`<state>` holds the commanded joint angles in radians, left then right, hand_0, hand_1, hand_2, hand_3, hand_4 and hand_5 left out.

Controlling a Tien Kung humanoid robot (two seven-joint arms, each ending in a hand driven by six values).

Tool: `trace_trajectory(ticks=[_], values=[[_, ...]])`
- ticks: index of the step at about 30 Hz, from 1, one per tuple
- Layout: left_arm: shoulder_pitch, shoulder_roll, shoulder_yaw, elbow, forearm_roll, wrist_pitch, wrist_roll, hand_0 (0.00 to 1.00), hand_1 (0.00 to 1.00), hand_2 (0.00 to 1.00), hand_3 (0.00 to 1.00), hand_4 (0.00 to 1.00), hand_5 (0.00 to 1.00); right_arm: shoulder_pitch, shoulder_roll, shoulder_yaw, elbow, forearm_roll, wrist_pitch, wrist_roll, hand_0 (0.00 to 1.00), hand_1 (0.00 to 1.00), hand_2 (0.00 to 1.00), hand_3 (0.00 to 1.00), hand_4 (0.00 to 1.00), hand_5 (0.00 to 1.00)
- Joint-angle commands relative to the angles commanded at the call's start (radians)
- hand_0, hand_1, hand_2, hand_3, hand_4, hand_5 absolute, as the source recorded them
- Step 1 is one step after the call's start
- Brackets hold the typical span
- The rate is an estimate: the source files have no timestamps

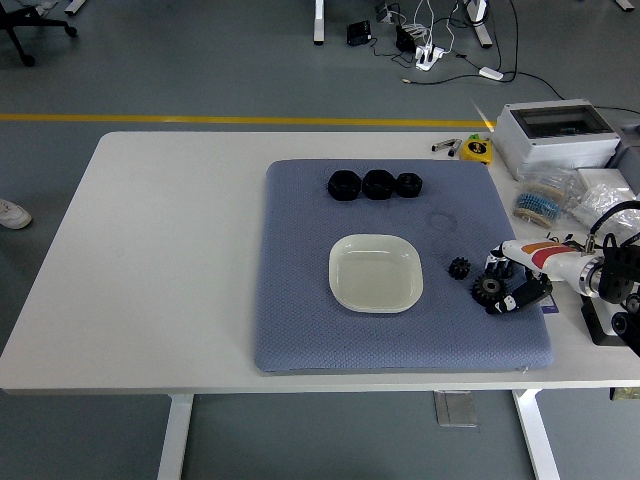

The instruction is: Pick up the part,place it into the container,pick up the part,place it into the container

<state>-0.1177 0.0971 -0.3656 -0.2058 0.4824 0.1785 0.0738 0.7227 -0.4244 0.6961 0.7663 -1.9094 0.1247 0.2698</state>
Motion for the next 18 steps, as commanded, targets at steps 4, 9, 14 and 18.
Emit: trace_trajectory(ticks=[4,9,14,18], values=[[0.000,0.001,0.000,0.000,0.001,0.000,0.000,0.765,0.798,0.808,0.727,0.766,0.697,0.001,0.001,0.000,0.001,0.011,-0.006,-0.003,0.153,0.372,0.434,0.492,0.851,0.350],[-0.001,0.001,0.002,0.000,-0.001,0.000,-0.001,0.764,0.798,0.805,0.728,0.765,0.697,0.000,0.000,0.007,0.003,0.023,-0.014,-0.006,0.085,0.289,0.384,0.478,0.822,0.360],[-0.001,0.001,0.002,0.000,-0.002,0.001,-0.001,0.764,0.798,0.805,0.728,0.765,0.697,-0.005,-0.006,0.024,0.011,0.031,-0.016,-0.005,0.085,0.289,0.384,0.478,0.822,0.360],[-0.001,0.002,0.001,0.000,0.000,0.001,-0.001,0.764,0.797,0.807,0.728,0.765,0.697,-0.008,-0.012,0.044,0.025,0.032,-0.014,-0.005,0.027,0.236,0.343,0.471,0.803,0.363]])
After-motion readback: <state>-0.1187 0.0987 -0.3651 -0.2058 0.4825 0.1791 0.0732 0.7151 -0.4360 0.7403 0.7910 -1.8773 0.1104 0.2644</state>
